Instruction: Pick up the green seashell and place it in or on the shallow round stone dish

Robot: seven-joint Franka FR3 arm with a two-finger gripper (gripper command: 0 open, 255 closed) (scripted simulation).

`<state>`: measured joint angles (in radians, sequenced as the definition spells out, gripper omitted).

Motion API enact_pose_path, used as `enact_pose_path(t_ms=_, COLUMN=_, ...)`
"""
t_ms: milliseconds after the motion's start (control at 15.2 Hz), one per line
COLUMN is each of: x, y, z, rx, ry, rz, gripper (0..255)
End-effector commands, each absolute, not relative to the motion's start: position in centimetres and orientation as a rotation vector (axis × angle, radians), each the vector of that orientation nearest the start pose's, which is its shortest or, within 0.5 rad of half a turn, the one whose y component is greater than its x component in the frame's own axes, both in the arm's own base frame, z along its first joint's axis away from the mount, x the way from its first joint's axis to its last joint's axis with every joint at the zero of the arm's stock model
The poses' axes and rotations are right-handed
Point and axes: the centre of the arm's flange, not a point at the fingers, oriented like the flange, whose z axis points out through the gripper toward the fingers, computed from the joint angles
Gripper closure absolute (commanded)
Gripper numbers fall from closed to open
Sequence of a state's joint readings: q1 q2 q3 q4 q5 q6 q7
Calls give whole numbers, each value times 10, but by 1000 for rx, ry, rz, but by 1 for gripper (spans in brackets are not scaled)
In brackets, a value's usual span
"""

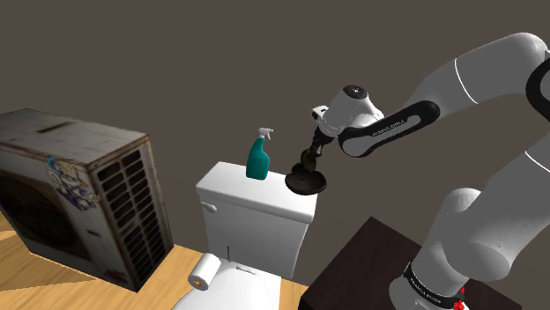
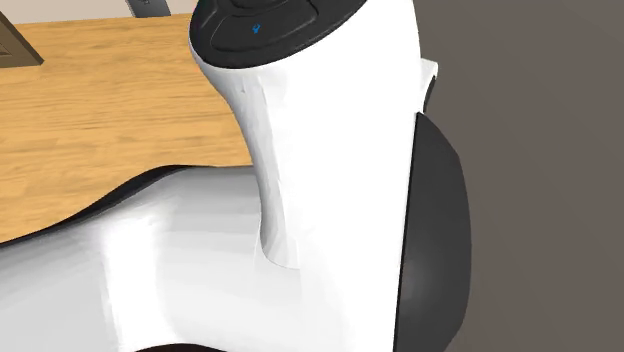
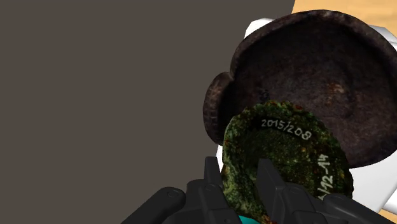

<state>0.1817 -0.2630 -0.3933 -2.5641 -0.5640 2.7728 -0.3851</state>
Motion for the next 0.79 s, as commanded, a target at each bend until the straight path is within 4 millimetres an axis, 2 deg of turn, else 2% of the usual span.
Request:
enact_pose_path(t_ms=0, x=457, y=-75, z=386, rx=-3245, ry=-1081, rz=-658, gripper=255)
enact_pose_path(t_ms=462, x=457, y=-75, z=350, rx=-3245, ry=-1081, rz=-658, gripper=255)
enact_pose_path(t_ms=726, x=457, y=-75, z=350, rx=-3245, ry=-1081, rz=-658, gripper=255)
